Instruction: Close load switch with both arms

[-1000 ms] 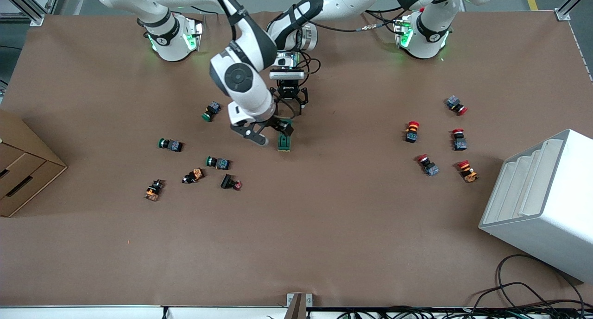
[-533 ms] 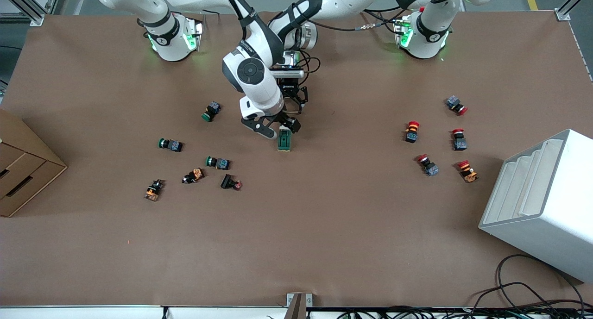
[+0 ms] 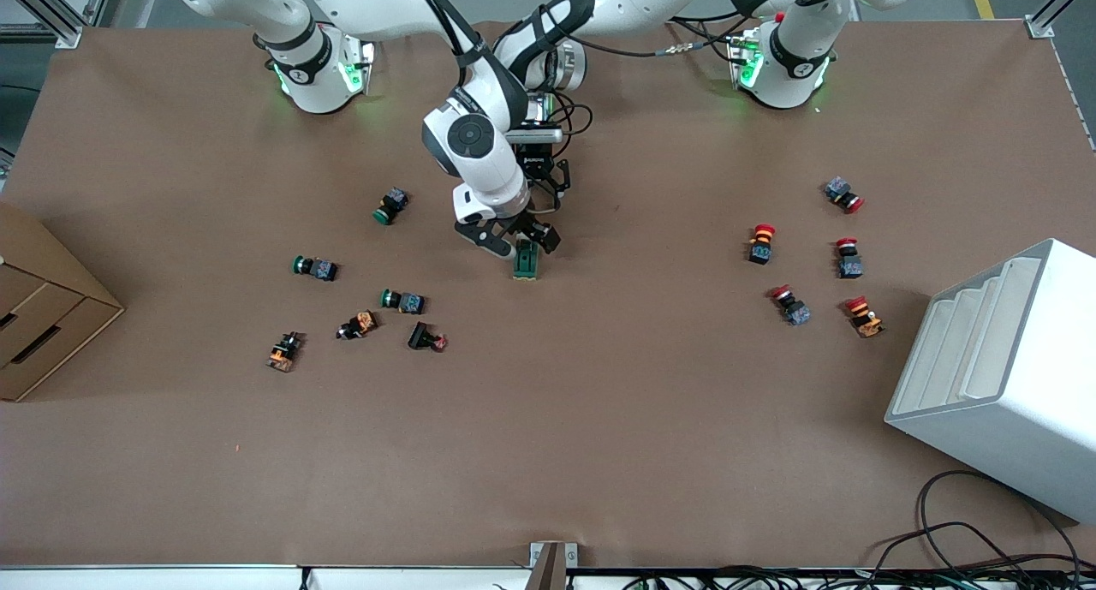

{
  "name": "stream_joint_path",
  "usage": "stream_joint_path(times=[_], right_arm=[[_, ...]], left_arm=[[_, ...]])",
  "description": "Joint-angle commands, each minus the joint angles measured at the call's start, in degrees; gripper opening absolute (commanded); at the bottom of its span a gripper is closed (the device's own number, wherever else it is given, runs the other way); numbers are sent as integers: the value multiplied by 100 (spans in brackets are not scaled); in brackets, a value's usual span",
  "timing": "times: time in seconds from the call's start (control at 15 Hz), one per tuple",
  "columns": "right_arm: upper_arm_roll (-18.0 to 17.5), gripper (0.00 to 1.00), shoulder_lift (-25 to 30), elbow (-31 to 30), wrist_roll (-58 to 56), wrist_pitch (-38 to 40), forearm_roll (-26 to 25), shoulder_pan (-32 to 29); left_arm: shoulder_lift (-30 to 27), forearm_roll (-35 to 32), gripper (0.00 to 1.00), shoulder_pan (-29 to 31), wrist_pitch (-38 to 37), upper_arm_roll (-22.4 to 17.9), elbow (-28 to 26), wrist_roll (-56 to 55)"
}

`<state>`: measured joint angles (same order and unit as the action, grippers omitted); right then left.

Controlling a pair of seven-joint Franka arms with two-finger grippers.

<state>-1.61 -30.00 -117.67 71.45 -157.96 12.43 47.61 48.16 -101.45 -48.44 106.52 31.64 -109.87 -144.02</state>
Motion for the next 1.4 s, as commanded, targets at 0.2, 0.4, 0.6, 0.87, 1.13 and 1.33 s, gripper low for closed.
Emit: stream_joint_path(times=[0.2,0.4,0.6,0.87,1.13,1.33], right_arm=[[37,100,-50,16,281,-252,146,144],[37,100,-50,121,404,-244,146,188],[37,100,-50,174,440,-252,155,196],[37,100,-112,279,475,-244,172,188],[37,100,-138,402,510,-217,181,196],[37,100,-138,429,589,-217,172,196]], left_arm=[[18,-121,99,-87,-96,-52,1,-109],[9,-112,99,-78,-96,-52,10,-127],[9,-112,99,-78,-96,-52,10,-144],[-9,-112,99,-69,-131,-52,1,-162],[-9,-112,99,-78,-131,-52,1,-162],[-9,-112,99,-78,-140,-52,10,-162]])
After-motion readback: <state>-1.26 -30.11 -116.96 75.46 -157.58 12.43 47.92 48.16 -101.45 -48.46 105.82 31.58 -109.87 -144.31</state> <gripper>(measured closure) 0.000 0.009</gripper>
